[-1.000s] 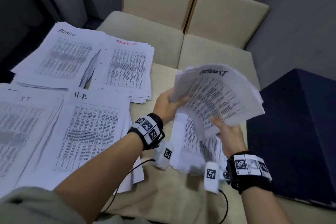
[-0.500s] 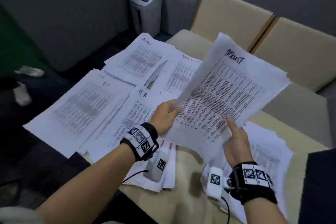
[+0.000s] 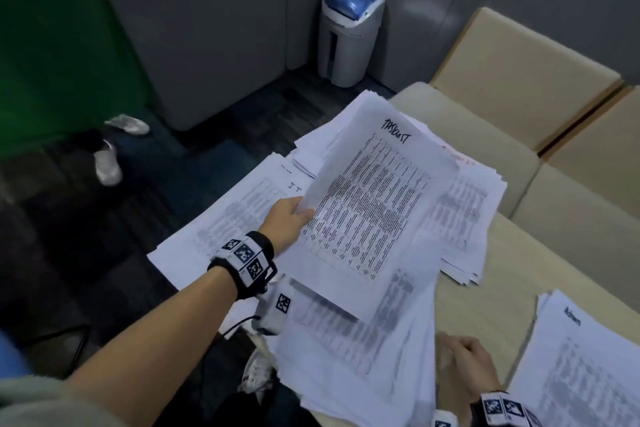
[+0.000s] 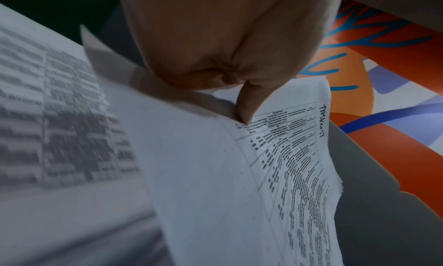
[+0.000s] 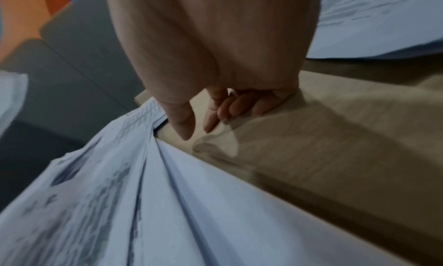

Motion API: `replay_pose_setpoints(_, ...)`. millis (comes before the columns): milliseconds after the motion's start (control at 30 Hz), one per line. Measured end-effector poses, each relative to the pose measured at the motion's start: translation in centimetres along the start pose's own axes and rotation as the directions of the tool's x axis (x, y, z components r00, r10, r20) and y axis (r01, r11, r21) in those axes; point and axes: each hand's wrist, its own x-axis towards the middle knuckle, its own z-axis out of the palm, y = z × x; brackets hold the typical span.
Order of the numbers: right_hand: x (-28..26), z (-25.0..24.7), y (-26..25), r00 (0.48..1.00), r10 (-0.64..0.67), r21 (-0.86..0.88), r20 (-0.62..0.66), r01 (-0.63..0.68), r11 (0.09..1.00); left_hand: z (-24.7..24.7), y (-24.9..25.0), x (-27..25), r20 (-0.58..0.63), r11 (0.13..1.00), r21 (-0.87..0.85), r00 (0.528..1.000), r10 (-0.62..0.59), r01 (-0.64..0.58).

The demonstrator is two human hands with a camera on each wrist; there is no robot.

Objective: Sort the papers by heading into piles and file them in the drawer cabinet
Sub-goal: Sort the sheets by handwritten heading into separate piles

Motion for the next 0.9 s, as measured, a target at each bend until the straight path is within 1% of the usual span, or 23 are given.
replay_pose_setpoints(100,0.4,0.6,-0.6,0.999,0.029,-0.052,-0.03,-0.03,0.998,-4.0,-0.3,2.1,-0.012,1.0,-0.004,1.0,-0.011,0.011)
replay_pose_setpoints(233,0.1,0.9,-1.1,0.997,0.062,-0.095,-0.049,-0.066,0.993,-8.0,-0.9,4.5,-0.051,0.998,-0.057,0.998,-0.034,0.032)
replay_pose_setpoints(333,-0.3,1.0,-1.2,0.996,0.071,-0.083,-0.056,-0.075,0.994,-9.5,-0.5,5.6,-0.053,0.996,-0.083,0.998,-0.042,0.037)
replay_pose_setpoints(467,-0.4,1.1,-1.0,0.996,0.058,-0.059,-0.07,-0.062,0.996,-9.6,0.8,6.4,-0.042,0.994,-0.1,0.998,-0.048,0.044)
replay_pose_setpoints(567,-0.5,1.0,-0.8,0.997,0.056,-0.023,-0.059,-0.058,0.998,-8.5,1.6,7.1,-0.003,0.994,-0.106,1.0,-0.024,0.024)
replay_pose_setpoints(700,-1.0,0.8,-1.2,0.998,0.046,0.003,-0.053,-0.046,0.999,-5.3,1.5,7.1,0.059,0.993,-0.109,0.997,-0.045,0.051)
replay_pose_setpoints(767,-1.7,1.1,-1.8,0.997,0.016,0.034,-0.072,-0.014,0.999,-2.7,1.7,7.5,0.083,0.993,-0.11,0.996,-0.042,0.051)
replay_pose_setpoints(833,-2.3,1.3,-2.2,0.998,0.012,0.07,-0.063,-0.008,0.998,0.5,2.8,8.2,0.093,0.993,-0.115,0.995,-0.019,0.03)
replay_pose_setpoints(900,-2.9,1.0,-2.2,0.998,0.032,0.138,-0.056,-0.024,0.99,4.3,4.1,9.3,0.114,0.999,-0.045,0.994,0.002,0.003)
